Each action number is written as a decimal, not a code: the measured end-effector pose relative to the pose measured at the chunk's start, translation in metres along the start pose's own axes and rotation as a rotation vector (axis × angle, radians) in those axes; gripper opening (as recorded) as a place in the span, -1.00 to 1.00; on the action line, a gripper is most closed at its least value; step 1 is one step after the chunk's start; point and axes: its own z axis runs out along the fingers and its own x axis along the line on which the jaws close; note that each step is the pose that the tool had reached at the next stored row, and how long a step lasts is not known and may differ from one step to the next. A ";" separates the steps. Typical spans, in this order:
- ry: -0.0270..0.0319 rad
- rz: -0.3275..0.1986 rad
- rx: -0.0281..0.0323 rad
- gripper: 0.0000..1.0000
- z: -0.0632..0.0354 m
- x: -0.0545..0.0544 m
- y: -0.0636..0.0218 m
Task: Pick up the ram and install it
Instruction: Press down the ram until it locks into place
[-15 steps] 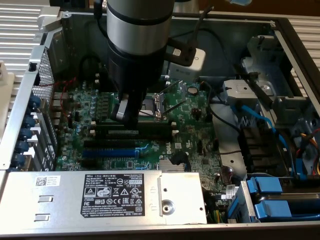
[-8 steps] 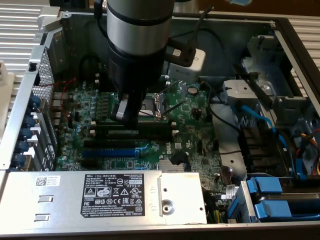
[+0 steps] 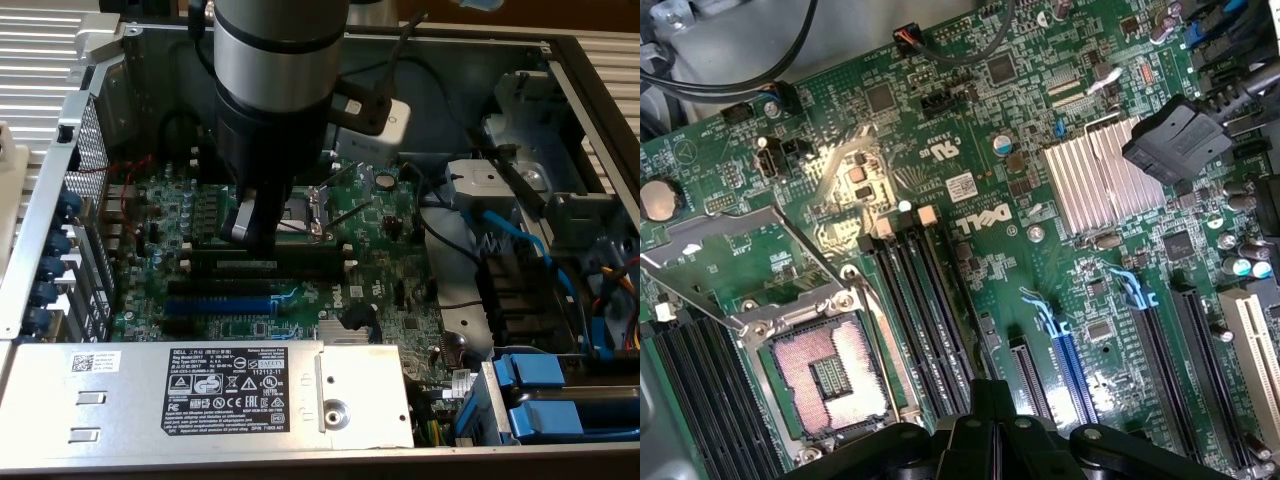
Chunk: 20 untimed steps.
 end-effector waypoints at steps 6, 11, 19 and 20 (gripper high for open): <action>0.0000 0.003 0.0022 -0.79 0.0004 0.000 0.0000; 0.0010 0.006 0.0034 -0.79 0.0007 0.000 0.0001; 0.0036 0.011 0.0041 -0.79 0.0011 0.000 0.0003; 0.0037 0.012 0.0041 -0.79 0.0012 0.000 0.0003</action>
